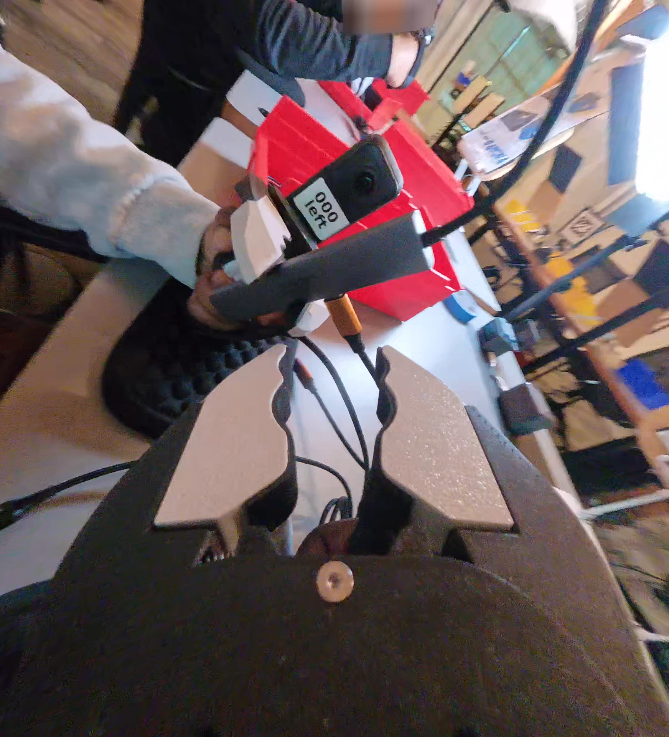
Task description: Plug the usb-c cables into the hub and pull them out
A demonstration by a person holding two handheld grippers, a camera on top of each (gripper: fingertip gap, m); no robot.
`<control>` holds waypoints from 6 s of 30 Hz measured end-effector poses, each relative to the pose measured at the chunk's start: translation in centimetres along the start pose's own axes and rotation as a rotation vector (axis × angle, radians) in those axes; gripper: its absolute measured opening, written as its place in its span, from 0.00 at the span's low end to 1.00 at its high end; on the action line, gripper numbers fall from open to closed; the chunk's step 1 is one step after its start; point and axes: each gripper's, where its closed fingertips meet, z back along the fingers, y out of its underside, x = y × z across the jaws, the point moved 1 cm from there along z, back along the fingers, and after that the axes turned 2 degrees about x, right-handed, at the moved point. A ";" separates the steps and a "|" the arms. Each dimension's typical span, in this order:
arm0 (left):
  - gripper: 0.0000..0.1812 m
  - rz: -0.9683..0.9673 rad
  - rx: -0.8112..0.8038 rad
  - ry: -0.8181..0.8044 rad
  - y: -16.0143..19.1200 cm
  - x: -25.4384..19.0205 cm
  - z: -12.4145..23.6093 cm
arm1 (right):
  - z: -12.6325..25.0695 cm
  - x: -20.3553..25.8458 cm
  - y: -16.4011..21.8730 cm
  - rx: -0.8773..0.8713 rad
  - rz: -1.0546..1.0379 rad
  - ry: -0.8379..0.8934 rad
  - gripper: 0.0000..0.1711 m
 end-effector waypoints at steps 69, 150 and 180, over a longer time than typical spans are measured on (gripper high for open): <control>0.06 -0.450 0.699 -0.515 5.0 7.8 -1.2 | 1.1 2.6 8.1 0.117 -0.602 -0.221 0.07; 0.05 -0.388 0.345 -0.232 3.4 4.1 -1.4 | 0.5 3.6 4.0 -0.080 -0.489 -0.222 0.04; 0.06 -0.478 0.336 -0.251 3.0 3.5 -1.5 | 0.0 3.9 3.4 0.008 -0.355 -0.067 0.04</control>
